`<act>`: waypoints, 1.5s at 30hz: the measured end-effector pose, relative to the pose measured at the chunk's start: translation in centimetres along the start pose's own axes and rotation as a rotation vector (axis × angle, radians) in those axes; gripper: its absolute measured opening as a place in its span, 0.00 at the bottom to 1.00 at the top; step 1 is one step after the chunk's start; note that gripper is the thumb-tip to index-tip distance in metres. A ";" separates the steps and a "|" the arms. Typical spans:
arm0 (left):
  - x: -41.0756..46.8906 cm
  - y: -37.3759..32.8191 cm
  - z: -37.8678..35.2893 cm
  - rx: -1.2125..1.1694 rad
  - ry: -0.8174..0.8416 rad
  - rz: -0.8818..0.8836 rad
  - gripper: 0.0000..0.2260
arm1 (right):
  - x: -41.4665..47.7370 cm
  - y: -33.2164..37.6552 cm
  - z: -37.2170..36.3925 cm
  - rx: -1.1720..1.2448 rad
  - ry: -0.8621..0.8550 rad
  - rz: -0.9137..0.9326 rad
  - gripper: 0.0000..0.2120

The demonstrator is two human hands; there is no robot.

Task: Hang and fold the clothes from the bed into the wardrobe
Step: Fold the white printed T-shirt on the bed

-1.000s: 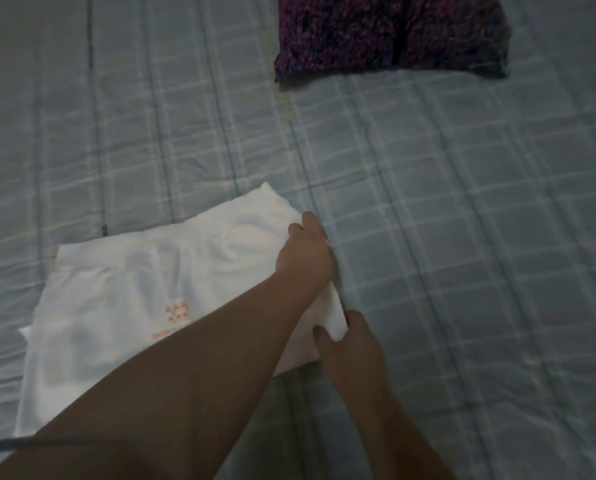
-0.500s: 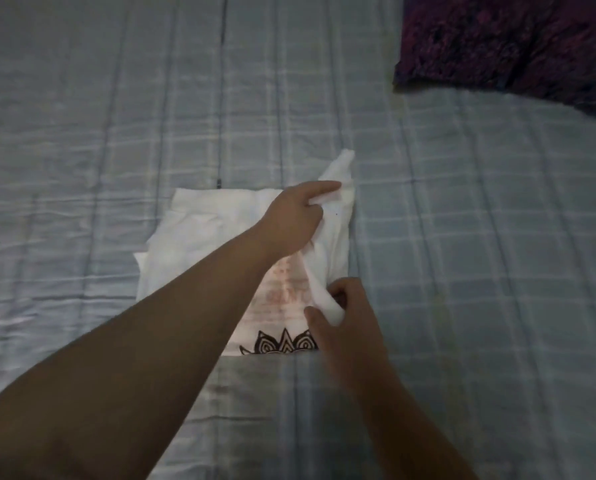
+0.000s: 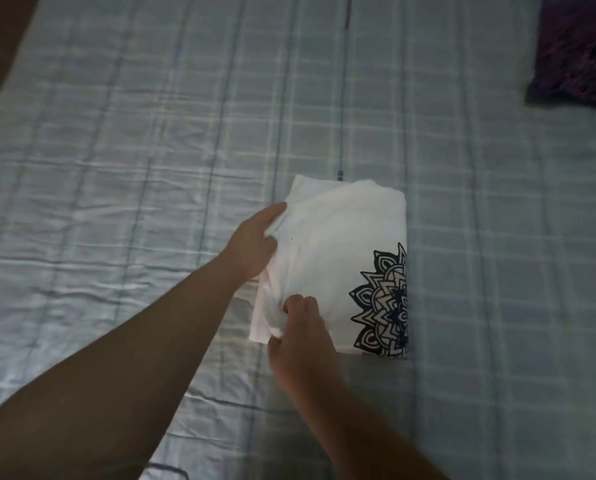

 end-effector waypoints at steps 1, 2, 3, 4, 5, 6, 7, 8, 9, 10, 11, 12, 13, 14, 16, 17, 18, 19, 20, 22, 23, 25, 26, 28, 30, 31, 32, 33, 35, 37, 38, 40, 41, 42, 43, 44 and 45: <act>0.1 1.3 0.2 -0.018 -0.022 0.035 0.29 | -0.2 0.1 -1.0 -0.021 0.000 0.006 0.17; 0.1 2.4 0.2 -0.032 -0.044 0.073 0.29 | -0.5 0.1 -1.7 -0.027 -0.009 0.012 0.18; 0.2 3.2 0.2 -0.044 -0.067 0.110 0.29 | -0.7 0.1 -2.2 -0.026 -0.022 0.018 0.19; 0.2 3.8 0.1 -0.060 -0.086 0.147 0.29 | -0.9 0.1 -2.5 -0.024 -0.030 0.025 0.20; 0.2 4.2 0.1 -0.086 -0.104 0.182 0.30 | -1.2 0.1 -2.6 -0.019 -0.031 0.035 0.22; 0.0 4.3 0.2 -0.112 -0.118 0.210 0.31 | -1.4 0.2 -2.7 0.000 -0.025 0.053 0.24; -0.4 4.5 0.2 -0.131 -0.129 0.230 0.31 | -1.8 0.1 -2.7 0.034 -0.008 0.067 0.27; -1.0 4.6 0.3 -0.132 -0.138 0.241 0.32 | -2.1 0.1 -2.5 0.081 0.013 0.074 0.30; -1.7 4.8 0.4 -0.113 -0.143 0.244 0.33 | -2.3 -0.1 -2.1 0.137 0.028 0.072 0.32; -2.7 5.0 0.6 -0.075 -0.143 0.240 0.34 | -2.5 -0.4 -1.6 0.190 0.025 0.070 0.33; -3.6 5.4 0.5 -0.025 -0.140 0.236 0.34 | -2.6 -0.9 -0.8 0.230 0.004 0.074 0.32; -4.8 5.7 0.5 0.028 -0.132 0.238 0.34 | -2.6 -1.7 0.2 0.241 -0.029 0.080 0.31; -6.0 6.1 0.2 0.067 -0.124 0.243 0.33 | -2.5 -2.6 1.3 0.223 -0.077 0.090 0.29; -7.3 6.4 -0.1 0.106 -0.120 0.234 0.33 | -2.4 -3.5 2.6 0.184 -0.145 0.107 0.27; -9.7 6.6 -0.7 0.219 -0.131 0.171 0.33 | -2.0 -5.6 5.0 0.062 -0.306 0.149 0.24; -10.7 6.7 -1.1 0.272 -0.144 0.146 0.34 | -1.8 -6.9 6.0 -0.016 -0.354 0.149 0.25; -11.5 6.7 -1.3 0.305 -0.148 0.143 0.34 | -1.5 -8.1 6.6 -0.096 -0.357 0.129 0.29; -12.0 6.7 -1.7 0.313 -0.149 0.152 0.35 | -1.2 -9.3 7.0 -0.164 -0.323 0.104 0.34; -12.3 6.7 -2.0 0.304 -0.147 0.164 0.36 | -1.0 -10.5 7.1 -0.211 -0.270 0.081 0.40; -12.6 6.4 -2.6 0.255 -0.141 0.189 0.35 | -0.8 -12.1 6.9 -0.221 -0.167 0.039 0.45; -12.6 6.2 -2.9 0.233 -0.142 0.190 0.34 | -0.8 -12.6 6.6 -0.187 -0.132 0.026 0.46; -12.6 5.5 -3.2 0.206 -0.146 0.181 0.28 | -0.8 -13.1 6.4 -0.083 -0.122 0.010 0.46; -12.6 5.4 -3.2 0.185 -0.150 0.195 0.26 | -0.7 -13.2 6.5 -0.019 -0.146 -0.015 0.45; -12.7 5.3 -3.2 0.093 -0.152 0.292 0.25 | -0.5 -13.4 7.2 0.102 -0.191 -0.106 0.42; -13.3 5.4 -3.1 -0.074 -0.146 0.436 0.23 | -0.7 -13.7 8.2 0.144 -0.215 -0.132 0.43; -13.9 5.3 -3.2 -0.141 -0.133 0.479 0.20 | -1.0 -13.8 8.7 0.141 -0.233 -0.109 0.43; -14.5 5.2 -3.2 -0.164 -0.120 0.491 0.18 | -1.5 -13.9 9.3 0.130 -0.256 -0.074 0.43; -15.3 5.1 -3.3 -0.156 -0.112 0.474 0.15 | -2.3 -14.2 9.8 0.116 -0.273 -0.037 0.43; -17.6 5.3 -3.6 -0.072 -0.118 0.402 0.12 | -4.4 -15.2 10.4 0.096 -0.275 0.028 0.41; -20.3 5.9 -4.2 0.068 -0.130 0.294 0.10 | -6.9 -17.3 10.3 0.048 -0.221 0.066 0.40; -21.7 6.4 -4.6 0.171 -0.126 0.235 0.09 | -8.2 -18.4 10.0 0.014 -0.171 0.073 0.41; -24.0 7.3 -5.3 0.398 -0.116 0.141 0.09 | -10.4 -20.4 9.4 -0.068 -0.071 0.092 0.43; -24.7 7.6 -5.4 0.478 -0.128 0.111 0.09 | -11.2 -21.0 9.3 -0.111 -0.036 0.109 0.45; -25.1 7.7 -5.5 0.527 -0.148 0.100 0.10 | -11.7 -21.4 9.2 -0.146 -0.010 0.120 0.46; -25.2 7.8 -5.6 0.561 -0.170 0.102 0.11 | -12.1 -21.5 9.3 -0.173 0.007 0.122 0.46; -25.3 7.7 -5.6 0.586 -0.198 0.097 0.12 | -12.1 -21.6 9.5 -0.192 0.010 0.121 0.46; -25.3 7.4 -5.7 0.601 -0.232 0.070 0.15 | -12.1 -21.5 9.7 -0.200 0.000 0.120 0.45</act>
Point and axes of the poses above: each hand's wrist, its own x-axis towards the middle knuckle, its own z-axis out of the back of the hand, y = z × x, the point moved 4 cm from there along x, towards the middle knuckle, and after that the axes turned 14 degrees about -y, right-handed, at the moved point
